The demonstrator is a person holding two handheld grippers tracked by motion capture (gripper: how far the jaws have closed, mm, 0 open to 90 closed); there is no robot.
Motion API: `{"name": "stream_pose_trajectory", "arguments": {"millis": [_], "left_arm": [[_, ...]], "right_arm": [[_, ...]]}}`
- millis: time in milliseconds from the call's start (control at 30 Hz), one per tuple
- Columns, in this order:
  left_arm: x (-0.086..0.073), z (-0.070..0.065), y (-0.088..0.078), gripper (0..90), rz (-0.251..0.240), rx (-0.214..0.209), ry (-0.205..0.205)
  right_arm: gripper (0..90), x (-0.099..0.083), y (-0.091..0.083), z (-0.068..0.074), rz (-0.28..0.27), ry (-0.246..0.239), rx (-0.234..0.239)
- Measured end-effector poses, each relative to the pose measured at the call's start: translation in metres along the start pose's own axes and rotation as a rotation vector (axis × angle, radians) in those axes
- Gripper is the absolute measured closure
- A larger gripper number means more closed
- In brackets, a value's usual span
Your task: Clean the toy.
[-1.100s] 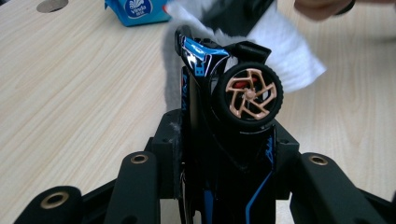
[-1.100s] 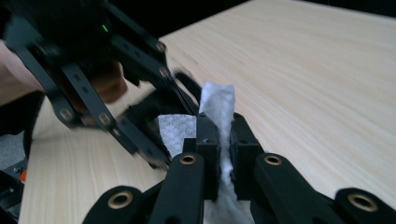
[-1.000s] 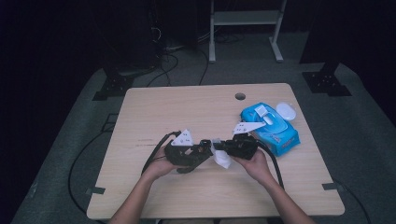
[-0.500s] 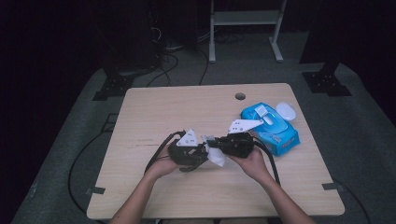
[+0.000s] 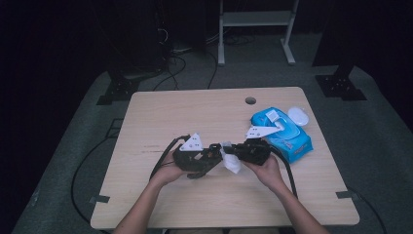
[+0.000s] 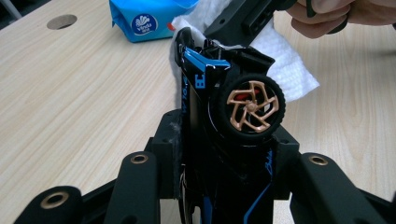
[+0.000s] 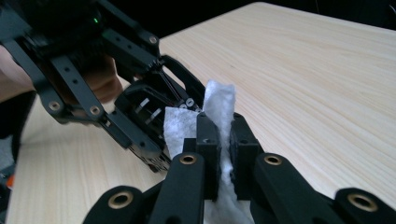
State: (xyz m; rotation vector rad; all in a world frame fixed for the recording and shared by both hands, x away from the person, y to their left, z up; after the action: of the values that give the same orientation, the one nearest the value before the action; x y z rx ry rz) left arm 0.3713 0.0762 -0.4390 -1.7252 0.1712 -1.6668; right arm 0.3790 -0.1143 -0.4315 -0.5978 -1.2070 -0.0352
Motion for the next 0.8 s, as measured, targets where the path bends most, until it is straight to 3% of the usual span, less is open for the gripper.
{"name": "stream_pose_trajectory", "arguments": {"millis": [300,600,667,800], "left_arm": [[0.0003,0.0004,0.001,57.3,-0.01,-0.006,-0.004],[0.0021,0.0015,0.0025,57.3,0.0,-0.003,0.007],[0.0014,0.0009,0.0035,57.3,0.002,-0.005,0.005],[0.0004,0.0013,0.0048,57.3,-0.001,-0.01,0.001]], "right_arm": [[84.8,-0.003,0.001,-0.0021,0.054,-0.014,-0.015],[84.8,0.0058,-0.0032,0.0031,0.016,-0.024,0.002],[84.8,0.0031,-0.0026,0.0018,0.01,-0.008,0.01],[84.8,-0.0029,-0.001,-0.001,0.042,-0.003,-0.002]]}}
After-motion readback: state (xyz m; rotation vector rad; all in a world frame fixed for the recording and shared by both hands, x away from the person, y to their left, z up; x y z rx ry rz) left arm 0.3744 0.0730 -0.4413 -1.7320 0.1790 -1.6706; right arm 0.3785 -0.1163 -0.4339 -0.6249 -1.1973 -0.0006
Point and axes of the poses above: each handheld gripper's, and its own axes: y roughly forward along the jaws, x roughly out of its top, z roughly to its left, the point moved 4 cm from there along y, roughly forward along the jaws, and after that the axes turned 4 degrees about x, right-handed, at the moved point
